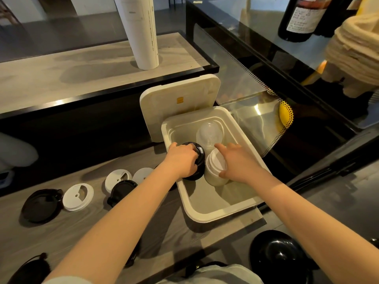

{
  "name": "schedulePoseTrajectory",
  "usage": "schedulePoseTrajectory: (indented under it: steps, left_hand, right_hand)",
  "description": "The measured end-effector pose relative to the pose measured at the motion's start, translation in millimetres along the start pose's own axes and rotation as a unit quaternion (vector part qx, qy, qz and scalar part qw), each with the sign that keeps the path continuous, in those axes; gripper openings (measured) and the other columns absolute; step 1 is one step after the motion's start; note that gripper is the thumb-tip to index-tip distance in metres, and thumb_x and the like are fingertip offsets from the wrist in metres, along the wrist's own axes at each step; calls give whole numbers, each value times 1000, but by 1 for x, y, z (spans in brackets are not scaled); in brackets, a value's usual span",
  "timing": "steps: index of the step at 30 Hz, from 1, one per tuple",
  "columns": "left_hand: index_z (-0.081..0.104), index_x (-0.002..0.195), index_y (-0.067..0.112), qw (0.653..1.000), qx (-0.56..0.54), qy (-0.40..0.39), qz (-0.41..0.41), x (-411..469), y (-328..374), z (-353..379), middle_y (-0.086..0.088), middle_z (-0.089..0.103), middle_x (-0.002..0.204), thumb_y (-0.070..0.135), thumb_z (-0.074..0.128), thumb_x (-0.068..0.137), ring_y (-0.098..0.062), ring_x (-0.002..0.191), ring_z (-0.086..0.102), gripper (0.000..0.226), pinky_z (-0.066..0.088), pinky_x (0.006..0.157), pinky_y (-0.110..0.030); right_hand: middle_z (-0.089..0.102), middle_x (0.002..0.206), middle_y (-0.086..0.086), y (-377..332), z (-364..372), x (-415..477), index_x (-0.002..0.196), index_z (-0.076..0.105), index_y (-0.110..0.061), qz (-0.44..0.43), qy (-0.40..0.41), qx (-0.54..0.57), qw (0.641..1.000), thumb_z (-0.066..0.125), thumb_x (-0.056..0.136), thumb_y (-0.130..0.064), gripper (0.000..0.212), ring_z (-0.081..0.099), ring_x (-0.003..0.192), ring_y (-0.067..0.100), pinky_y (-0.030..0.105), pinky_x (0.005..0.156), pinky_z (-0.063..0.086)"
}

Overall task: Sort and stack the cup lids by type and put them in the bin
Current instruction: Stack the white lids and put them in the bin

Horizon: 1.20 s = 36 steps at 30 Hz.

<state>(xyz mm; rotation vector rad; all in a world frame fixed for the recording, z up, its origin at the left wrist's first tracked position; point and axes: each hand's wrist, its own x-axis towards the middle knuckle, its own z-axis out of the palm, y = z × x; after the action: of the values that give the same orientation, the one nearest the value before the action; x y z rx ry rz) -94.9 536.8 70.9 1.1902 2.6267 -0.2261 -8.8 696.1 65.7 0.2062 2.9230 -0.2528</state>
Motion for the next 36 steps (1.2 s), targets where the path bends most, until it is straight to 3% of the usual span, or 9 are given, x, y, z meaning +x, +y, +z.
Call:
schedulePoseTrajectory:
  steps: [12, 18, 20, 24, 27, 29, 33, 36]
  left_hand:
    - [64, 110, 17, 1000, -2, 16, 8, -2, 0, -2, -3, 50, 128, 30, 43, 91, -24, 103, 55, 31, 31, 93, -38]
    - [63, 116, 17, 1000, 9, 4, 12, 0, -3, 0, -4, 48, 135, 28, 42, 92, -25, 114, 51, 34, 32, 98, -39]
    - [63, 115, 16, 999, 0, 31, 21, -4, -5, 0, -4, 52, 131, 27, 43, 91, -25, 116, 50, 33, 33, 96, -38]
    - [65, 115, 14, 984, -68, 163, 29, -26, -24, -9, -3, 58, 124, 25, 44, 91, -20, 119, 48, 34, 36, 97, -36]
    - [65, 118, 14, 971, -92, 219, -10, -55, -56, -11, -3, 59, 127, 25, 47, 91, -18, 121, 50, 34, 39, 99, -36]
    - [62, 122, 14, 969, -109, 212, -61, -77, -83, -7, -3, 56, 131, 26, 48, 92, -19, 125, 47, 35, 38, 102, -37]
    - [54, 130, 13, 964, -142, 145, -173, -120, -145, 12, -3, 47, 140, 28, 49, 93, -21, 130, 40, 40, 36, 105, -39]
    - [49, 134, 13, 956, -165, 62, -234, -144, -185, 37, -3, 44, 141, 31, 51, 92, -23, 129, 41, 45, 38, 104, -41]
  right_hand:
    - [45, 133, 7, -7, 5, 11, 139, 31, -26, 9, -47, -27, 999, 74, 74, -40, 79, 45, 121, 30, 40, 90, 46]
    - [37, 144, 4, -6, 4, 2, 147, 20, -29, 11, -49, -17, 999, 71, 75, -46, 89, 42, 126, 28, 41, 93, 47]
    - [39, 142, 4, -9, -2, -2, 147, 21, -28, 13, -35, 6, 999, 69, 78, -45, 86, 43, 126, 27, 42, 93, 47]
    - [49, 135, 5, -29, -20, -10, 139, 38, -20, -20, 48, 38, 998, 61, 86, -40, 61, 45, 123, 26, 39, 96, 44]
    - [54, 127, 6, -65, -38, -10, 131, 49, -14, -64, 95, 54, 992, 59, 89, -34, 47, 48, 119, 28, 37, 93, 42]
    - [54, 126, 7, -96, -47, -7, 132, 49, -13, -109, 100, 64, 987, 56, 91, -31, 45, 47, 119, 28, 36, 94, 40]
    - [53, 128, 6, -155, -48, 7, 132, 49, -14, -181, 87, 60, 978, 53, 92, -28, 42, 46, 120, 25, 35, 96, 41]
    - [51, 129, 7, -190, -33, 28, 134, 46, -14, -206, 31, 33, 978, 55, 92, -28, 45, 47, 120, 26, 39, 97, 44]
